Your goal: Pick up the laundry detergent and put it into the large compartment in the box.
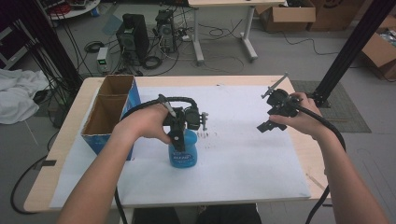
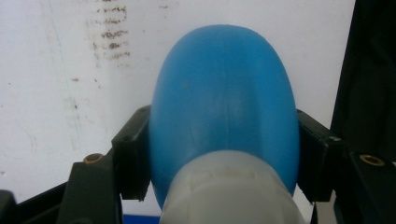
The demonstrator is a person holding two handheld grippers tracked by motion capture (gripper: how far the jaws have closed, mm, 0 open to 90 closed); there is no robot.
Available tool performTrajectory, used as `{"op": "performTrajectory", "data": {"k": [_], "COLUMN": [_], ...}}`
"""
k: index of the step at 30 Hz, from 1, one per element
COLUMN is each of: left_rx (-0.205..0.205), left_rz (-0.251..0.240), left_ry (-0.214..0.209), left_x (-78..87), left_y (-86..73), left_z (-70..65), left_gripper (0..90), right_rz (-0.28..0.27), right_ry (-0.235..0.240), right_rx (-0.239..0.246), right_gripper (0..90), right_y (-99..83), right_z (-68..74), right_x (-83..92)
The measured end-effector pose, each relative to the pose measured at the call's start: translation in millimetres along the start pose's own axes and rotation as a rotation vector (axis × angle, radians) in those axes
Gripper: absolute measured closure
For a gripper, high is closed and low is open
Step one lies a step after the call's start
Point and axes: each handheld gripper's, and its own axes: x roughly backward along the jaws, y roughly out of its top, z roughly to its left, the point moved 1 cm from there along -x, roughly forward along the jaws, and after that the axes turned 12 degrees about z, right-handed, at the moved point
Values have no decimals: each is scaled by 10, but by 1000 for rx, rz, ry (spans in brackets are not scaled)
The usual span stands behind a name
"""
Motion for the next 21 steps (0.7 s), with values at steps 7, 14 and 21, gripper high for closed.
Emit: {"op": "performTrajectory", "data": {"k": [7, 14, 21], "left_rx": [2, 3, 97], "left_rz": [5, 16, 26], "left_ry": [-2, 2, -30], "left_x": [0, 11, 158], "left_y": [5, 19, -45], "left_z": [11, 19, 80], "left_gripper": [375, 381, 382], "right_rz": [4, 1, 0], "right_ry": [-1, 4, 8], "right_rx": [4, 1, 7], "right_gripper": [157, 157, 157], "right_y": [-6, -20, -19], "right_z": [-4, -1, 11], "right_x": [-2, -2, 1]}}
